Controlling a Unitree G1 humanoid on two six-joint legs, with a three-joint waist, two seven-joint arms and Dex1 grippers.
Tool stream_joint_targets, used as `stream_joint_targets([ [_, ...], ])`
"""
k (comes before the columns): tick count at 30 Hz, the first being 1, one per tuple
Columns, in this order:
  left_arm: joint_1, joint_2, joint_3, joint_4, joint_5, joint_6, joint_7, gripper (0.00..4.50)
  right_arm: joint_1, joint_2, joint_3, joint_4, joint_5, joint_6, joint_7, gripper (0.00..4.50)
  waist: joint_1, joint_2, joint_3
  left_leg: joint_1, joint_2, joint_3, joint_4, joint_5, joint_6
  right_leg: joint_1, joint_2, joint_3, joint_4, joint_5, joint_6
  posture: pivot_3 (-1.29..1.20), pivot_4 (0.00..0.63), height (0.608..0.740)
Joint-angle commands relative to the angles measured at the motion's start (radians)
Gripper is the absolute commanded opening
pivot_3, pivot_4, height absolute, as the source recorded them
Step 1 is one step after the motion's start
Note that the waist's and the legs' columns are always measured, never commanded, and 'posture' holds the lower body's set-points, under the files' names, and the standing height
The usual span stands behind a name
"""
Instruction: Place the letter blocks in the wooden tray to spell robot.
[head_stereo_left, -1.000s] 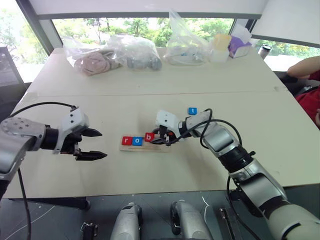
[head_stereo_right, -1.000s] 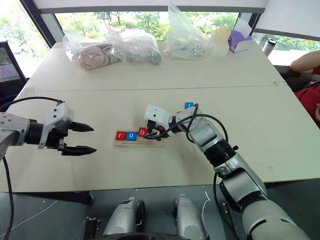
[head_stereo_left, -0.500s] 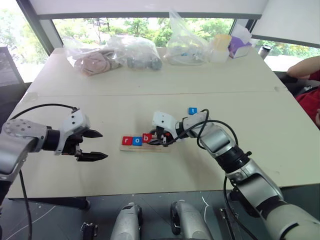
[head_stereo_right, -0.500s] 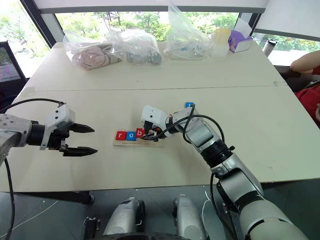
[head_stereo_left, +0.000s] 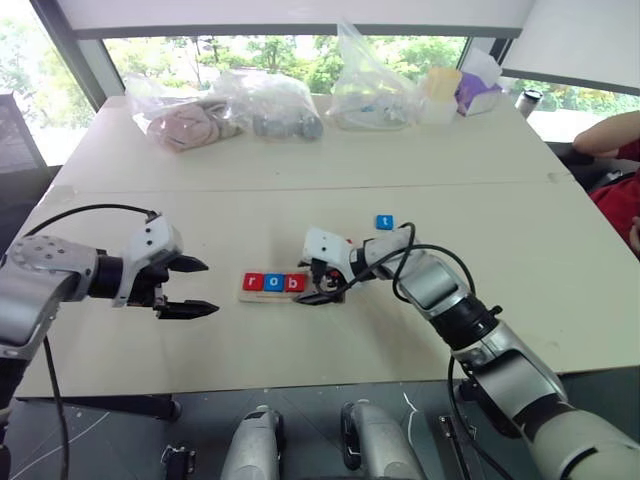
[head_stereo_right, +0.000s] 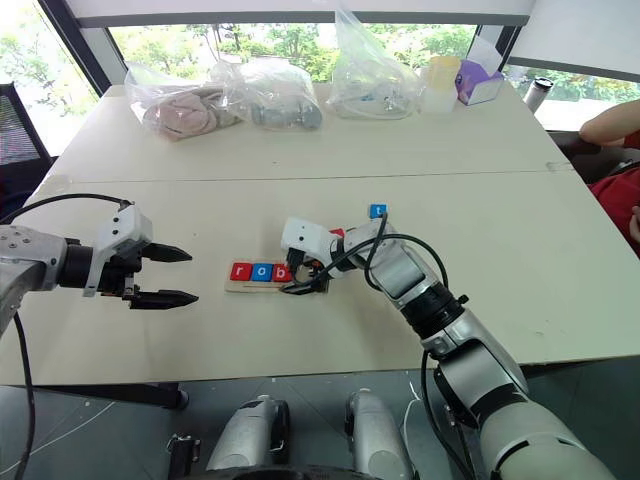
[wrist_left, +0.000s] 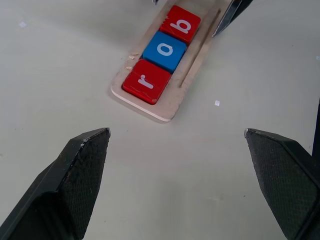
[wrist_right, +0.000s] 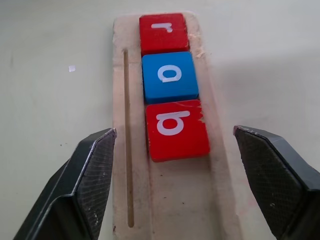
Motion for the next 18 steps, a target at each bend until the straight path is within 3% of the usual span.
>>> stream_joint_targets([
  [1, -0.008, 0.003, 0.025, -0.014, -0.007, -0.001, 0.007, 4.5, -0.021, -0.026, -0.086, -0.127, 0.048, 0.042, -0.01, 3.98, 0.0, 0.0, 0.0, 0.0, 0.0, 0.0, 0.0, 0.0, 0.0, 0.0, 0.0, 0.0, 0.0, 0.0, 0.0, 0.0, 0.15, 0.74],
  [8, -0.061, -0.06, 0.132, -0.067, -0.161, 0.111, 0.061, 4.5, 0.065, -0.062, -0.307, -0.278, 0.089, 0.241, -0.201, 3.98, 0.004, -0.001, -0.001, 0.0, 0.0, 0.0, 0.0, 0.0, 0.0, 0.001, -0.001, 0.0, 0.0, 0.0, 0.0, 0.0, 0.15, 0.74],
  [11, -0.142, -0.121, 0.176, -0.07, -0.251, 0.187, 0.117, 4.5, 0.145, 0.036, -0.405, -0.342, 0.108, 0.398, -0.366, 3.98, 0.003, -0.002, -0.001, 0.0, 0.0, -0.001, 0.001, 0.0, 0.0, 0.001, -0.001, 0.0, 0.0, 0.0, 0.0, 0.0, 0.15, 0.74],
  [18, -0.172, -0.125, 0.158, -0.05, -0.259, 0.214, 0.133, 4.5, 0.226, 0.177, -0.378, -0.282, 0.065, 0.394, -0.589, 3.98, -0.021, -0.002, -0.001, 0.001, 0.0, -0.001, -0.001, 0.0, 0.0, 0.0, 0.001, 0.001, 0.001, 0.002, 0.003, 0.0, 0.15, 0.74],
])
